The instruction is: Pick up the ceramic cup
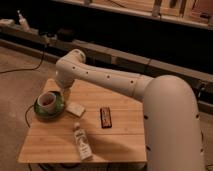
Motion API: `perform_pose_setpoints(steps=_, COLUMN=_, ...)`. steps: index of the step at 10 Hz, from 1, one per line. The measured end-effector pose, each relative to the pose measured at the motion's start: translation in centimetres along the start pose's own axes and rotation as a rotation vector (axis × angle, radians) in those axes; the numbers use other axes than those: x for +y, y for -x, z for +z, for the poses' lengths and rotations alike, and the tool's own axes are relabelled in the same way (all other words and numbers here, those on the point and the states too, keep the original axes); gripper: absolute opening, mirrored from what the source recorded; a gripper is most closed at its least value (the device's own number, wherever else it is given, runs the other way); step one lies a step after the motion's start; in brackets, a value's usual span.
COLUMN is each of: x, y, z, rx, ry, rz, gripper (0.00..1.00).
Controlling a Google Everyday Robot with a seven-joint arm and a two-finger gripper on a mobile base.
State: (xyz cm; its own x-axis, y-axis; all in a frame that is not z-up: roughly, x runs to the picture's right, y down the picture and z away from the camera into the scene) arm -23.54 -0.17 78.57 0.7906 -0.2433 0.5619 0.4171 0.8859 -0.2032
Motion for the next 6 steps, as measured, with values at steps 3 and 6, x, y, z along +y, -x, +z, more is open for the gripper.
perform_pose_setpoints(steps=3, x=0.7, y=-0.4, z=-1.8, rx=0.049, ry=0.04, rz=-0.119, gripper=0.8)
perform_pose_setpoints(steps=6, x=0.4, y=-0.8, z=-3.9, rx=0.055, ry=0.02, rz=-0.187, gripper=0.8)
